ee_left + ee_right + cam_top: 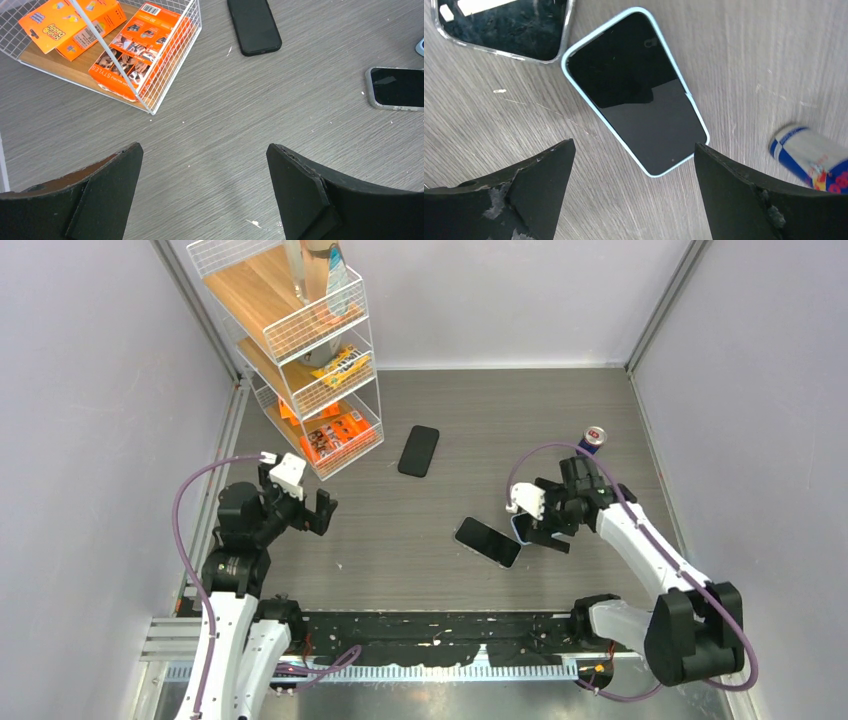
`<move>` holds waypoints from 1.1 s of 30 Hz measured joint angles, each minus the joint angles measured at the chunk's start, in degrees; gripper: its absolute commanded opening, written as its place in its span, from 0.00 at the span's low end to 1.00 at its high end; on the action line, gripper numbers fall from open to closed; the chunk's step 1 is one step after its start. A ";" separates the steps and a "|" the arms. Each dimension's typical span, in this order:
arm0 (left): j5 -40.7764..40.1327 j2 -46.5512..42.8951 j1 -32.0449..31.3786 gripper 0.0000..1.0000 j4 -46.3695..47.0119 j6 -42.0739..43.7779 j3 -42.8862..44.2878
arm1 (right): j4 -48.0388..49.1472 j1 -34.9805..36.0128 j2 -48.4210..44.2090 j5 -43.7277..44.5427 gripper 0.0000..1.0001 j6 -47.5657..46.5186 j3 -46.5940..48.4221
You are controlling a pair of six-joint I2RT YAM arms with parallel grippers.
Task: Take the phone out of the phone case
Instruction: Pick up the phone at the center of the board.
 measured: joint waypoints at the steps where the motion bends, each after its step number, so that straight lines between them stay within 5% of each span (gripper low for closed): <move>1: 0.00 0.04 0.00 0.99 0.00 0.04 0.00 | -0.02 0.85 0.98 0.46 0.96 -1.05 0.04; 14: 0.28 0.26 0.02 0.99 0.00 0.50 -0.66 | -1.07 9.94 11.82 1.55 0.95 -2.34 7.17; 33: 0.31 0.26 0.02 0.99 0.02 0.48 -0.96 | 11.06 22.75 15.32 -6.47 0.95 29.29 6.62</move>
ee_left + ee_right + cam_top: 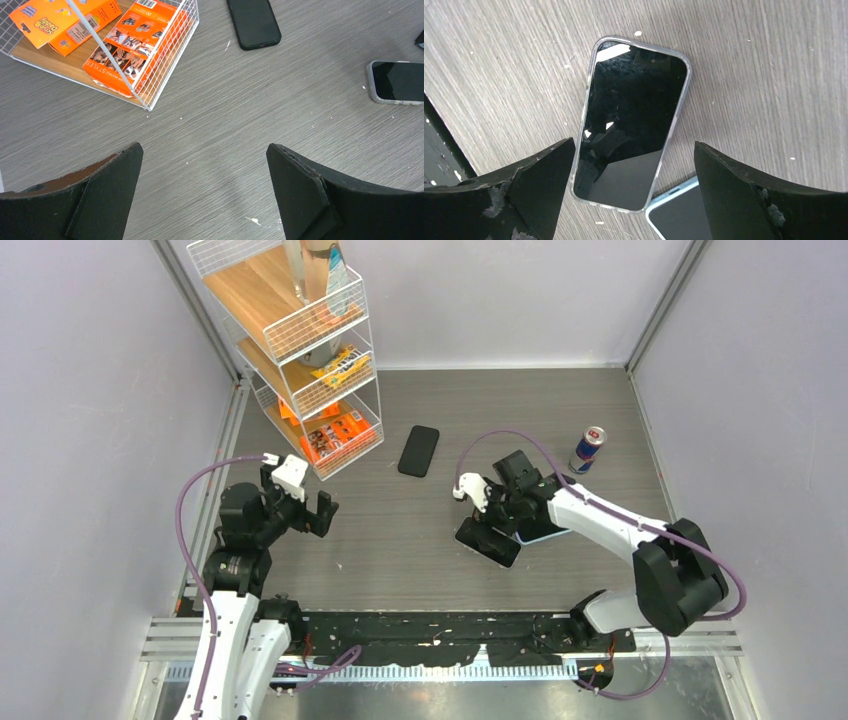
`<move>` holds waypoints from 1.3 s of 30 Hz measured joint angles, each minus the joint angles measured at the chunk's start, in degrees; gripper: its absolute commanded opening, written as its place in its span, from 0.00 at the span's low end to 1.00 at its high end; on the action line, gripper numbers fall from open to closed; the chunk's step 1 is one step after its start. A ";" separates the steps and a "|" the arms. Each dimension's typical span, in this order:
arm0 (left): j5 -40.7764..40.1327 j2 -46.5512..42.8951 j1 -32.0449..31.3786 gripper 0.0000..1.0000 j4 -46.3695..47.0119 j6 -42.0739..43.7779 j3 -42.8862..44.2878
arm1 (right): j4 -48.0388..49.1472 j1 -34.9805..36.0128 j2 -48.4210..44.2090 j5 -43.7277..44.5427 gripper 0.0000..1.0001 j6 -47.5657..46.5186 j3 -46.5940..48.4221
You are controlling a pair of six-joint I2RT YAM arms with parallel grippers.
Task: Take the phone out of the phone case
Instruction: Pick up the phone at the center of the board.
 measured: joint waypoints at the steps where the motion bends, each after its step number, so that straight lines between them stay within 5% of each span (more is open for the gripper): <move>1: 0.00 0.00 0.00 0.99 0.00 0.02 -0.02 | 0.55 0.37 0.55 0.50 0.96 0.85 -0.09; 17: -0.02 -0.17 0.00 0.99 0.00 0.02 -0.02 | 3.89 4.44 7.02 9.44 0.95 10.49 -0.09; 39: -0.02 -1.27 0.00 0.99 0.00 0.00 -0.13 | 0.87 5.11 5.31 8.24 0.95 9.88 -0.09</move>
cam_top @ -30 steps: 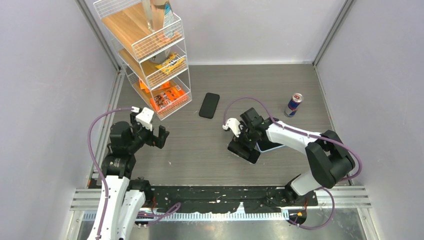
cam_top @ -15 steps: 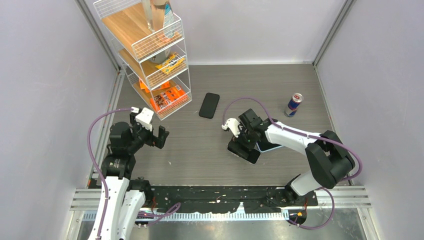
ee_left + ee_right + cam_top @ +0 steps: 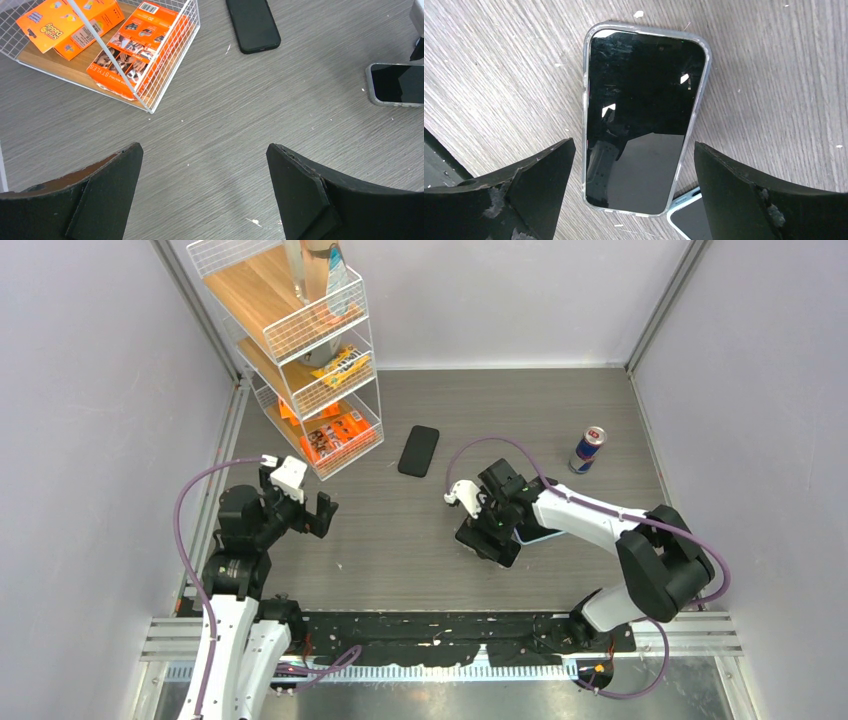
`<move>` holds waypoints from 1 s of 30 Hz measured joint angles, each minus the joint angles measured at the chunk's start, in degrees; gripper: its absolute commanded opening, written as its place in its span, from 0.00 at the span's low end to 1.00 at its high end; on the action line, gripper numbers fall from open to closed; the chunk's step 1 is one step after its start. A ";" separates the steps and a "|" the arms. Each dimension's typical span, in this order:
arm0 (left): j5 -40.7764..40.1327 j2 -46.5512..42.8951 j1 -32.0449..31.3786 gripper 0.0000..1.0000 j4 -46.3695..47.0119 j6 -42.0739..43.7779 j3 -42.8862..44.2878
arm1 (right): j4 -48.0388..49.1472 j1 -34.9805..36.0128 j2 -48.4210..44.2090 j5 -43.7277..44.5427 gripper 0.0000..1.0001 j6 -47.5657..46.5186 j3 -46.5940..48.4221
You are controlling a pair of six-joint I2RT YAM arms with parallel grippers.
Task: Take the phone out of the phone case
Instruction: Pick up the phone at the center of the board.
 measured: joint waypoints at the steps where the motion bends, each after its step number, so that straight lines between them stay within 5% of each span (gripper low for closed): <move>1: 0.00 -0.04 0.00 0.99 0.00 0.00 0.00 | -0.17 0.02 0.00 -0.15 0.95 -0.02 0.00; 30: 0.02 -0.26 0.00 0.99 0.00 0.02 -0.20 | -0.94 2.75 4.85 5.68 0.98 2.25 1.55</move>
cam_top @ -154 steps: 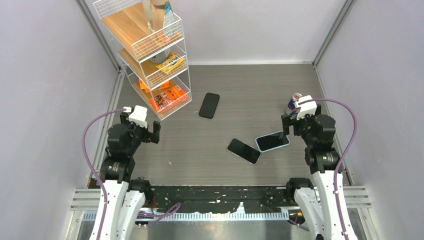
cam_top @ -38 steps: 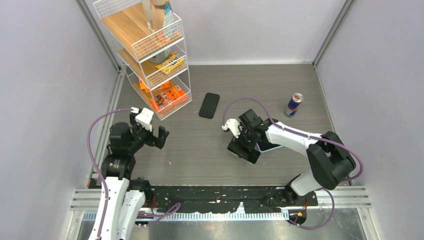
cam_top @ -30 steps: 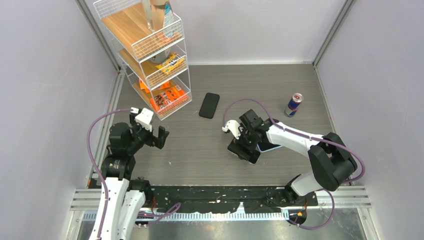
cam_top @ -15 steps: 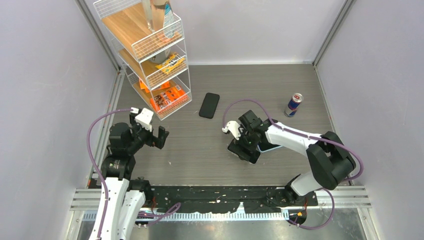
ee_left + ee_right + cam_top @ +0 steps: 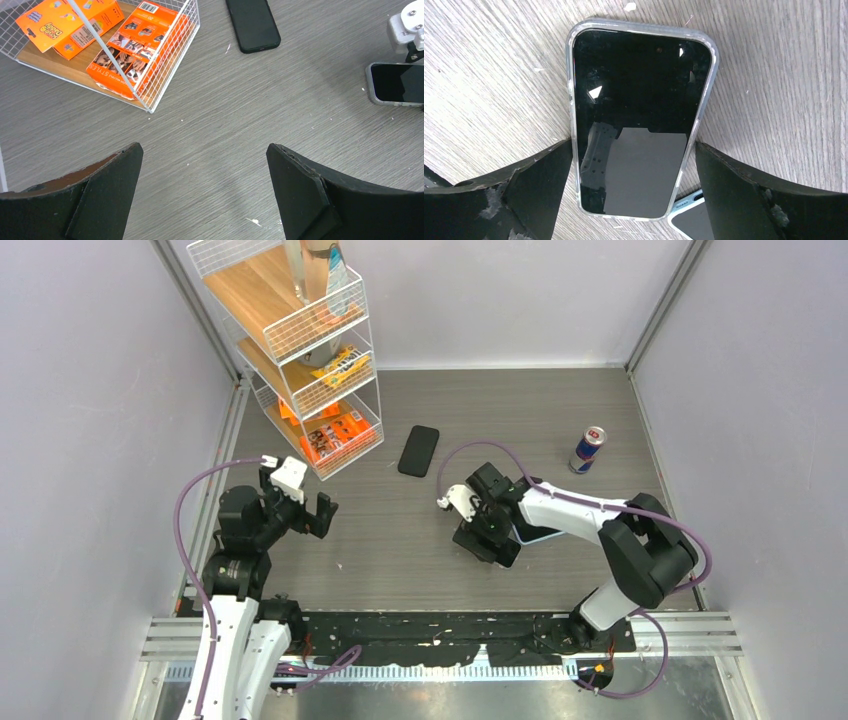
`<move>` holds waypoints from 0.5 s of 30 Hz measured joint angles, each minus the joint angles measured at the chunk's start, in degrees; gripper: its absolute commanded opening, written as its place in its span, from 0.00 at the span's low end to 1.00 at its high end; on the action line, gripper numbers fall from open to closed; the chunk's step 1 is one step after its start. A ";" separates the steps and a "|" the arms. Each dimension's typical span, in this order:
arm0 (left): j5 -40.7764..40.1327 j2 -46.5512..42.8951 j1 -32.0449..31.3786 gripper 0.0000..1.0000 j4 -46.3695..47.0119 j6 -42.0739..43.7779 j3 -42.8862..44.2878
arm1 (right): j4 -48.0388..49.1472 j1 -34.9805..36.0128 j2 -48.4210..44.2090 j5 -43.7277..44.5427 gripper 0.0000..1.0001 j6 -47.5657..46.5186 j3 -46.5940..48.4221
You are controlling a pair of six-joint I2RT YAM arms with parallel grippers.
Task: Take the phone out of the phone case
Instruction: Pick up the phone at the center of the board.
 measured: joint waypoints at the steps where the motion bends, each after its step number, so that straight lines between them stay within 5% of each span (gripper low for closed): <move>1: 0.00 0.00 0.00 0.99 0.00 0.00 -0.02 | -0.33 0.17 0.31 0.28 0.94 0.15 0.33; 15: 0.52 0.94 0.00 0.99 0.00 -0.15 -0.11 | -2.12 0.39 2.03 0.46 0.41 0.66 2.38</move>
